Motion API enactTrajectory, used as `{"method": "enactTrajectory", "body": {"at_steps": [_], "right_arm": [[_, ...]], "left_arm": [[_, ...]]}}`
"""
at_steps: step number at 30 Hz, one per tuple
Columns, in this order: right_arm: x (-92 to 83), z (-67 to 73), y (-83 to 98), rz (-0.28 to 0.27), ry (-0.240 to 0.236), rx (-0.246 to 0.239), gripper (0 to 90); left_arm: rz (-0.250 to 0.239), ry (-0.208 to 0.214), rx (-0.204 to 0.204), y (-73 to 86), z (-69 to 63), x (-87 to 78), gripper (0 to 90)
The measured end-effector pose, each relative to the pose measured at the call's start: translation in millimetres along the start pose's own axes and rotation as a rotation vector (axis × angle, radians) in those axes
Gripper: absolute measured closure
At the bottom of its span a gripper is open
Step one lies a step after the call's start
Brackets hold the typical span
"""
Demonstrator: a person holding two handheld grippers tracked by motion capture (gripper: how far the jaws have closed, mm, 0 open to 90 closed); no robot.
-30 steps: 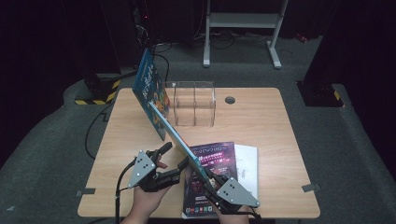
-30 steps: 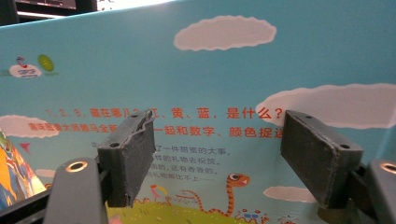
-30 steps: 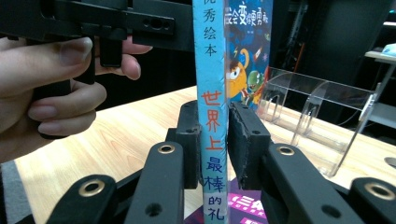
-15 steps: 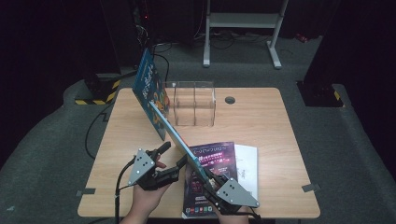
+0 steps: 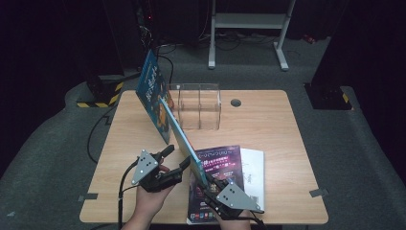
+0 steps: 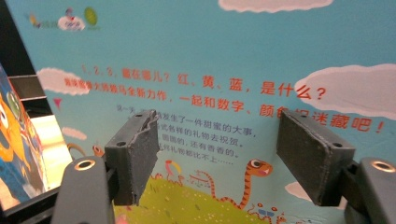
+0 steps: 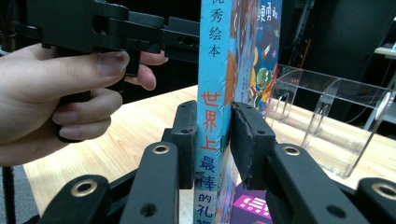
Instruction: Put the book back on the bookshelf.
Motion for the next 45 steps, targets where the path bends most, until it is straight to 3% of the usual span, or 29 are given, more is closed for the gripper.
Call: {"method": "enactTrajectory", "body": {"at_steps": [5,11,24,26,30,39,45], "right_arm": [[9.2,2.5,7.0,0.032,-0.009,0.013,66.5],[22.5,4.8,15.5,0.073,-0.001,-0.005,64.0],[41.1,8.0,11.6,0.076,0.014,-0.015,63.6],[45.1,6.7,10.5,0.075,0.034,-0.043,63.6],[50.9,5.1,9.8,0.086,0.044,-0.051,63.5],[51.0,8.8,12.5,0.076,0.009,0.012,62.3],[49.3,8.3,13.6,0.080,0.003,0.011,61.9]], "left_arm": [[0.029,0.003,-0.028,10.4,5.2,5.8,29.6],[0.056,-0.010,-0.051,19.7,13.9,9.6,30.4],[0.059,-0.037,-0.088,23.5,32.8,11.8,32.4],[0.057,-0.038,-0.095,23.8,35.1,13.4,33.5],[0.055,-0.039,-0.102,24.7,38.7,15.0,34.8],[0.066,-0.042,-0.096,25.3,36.3,10.7,36.7],[0.026,0.001,-0.077,14.0,23.2,2.3,34.3]]}}
Point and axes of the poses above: each handheld gripper's, and its own axes: x roughly forward along the jaws, y roughly out of its underside, z roughly to its left, the point moved 9 cm from there along x, roughly forward along the jaws, and after that the axes turned 11 degrees about x, right-handed, at the moved point
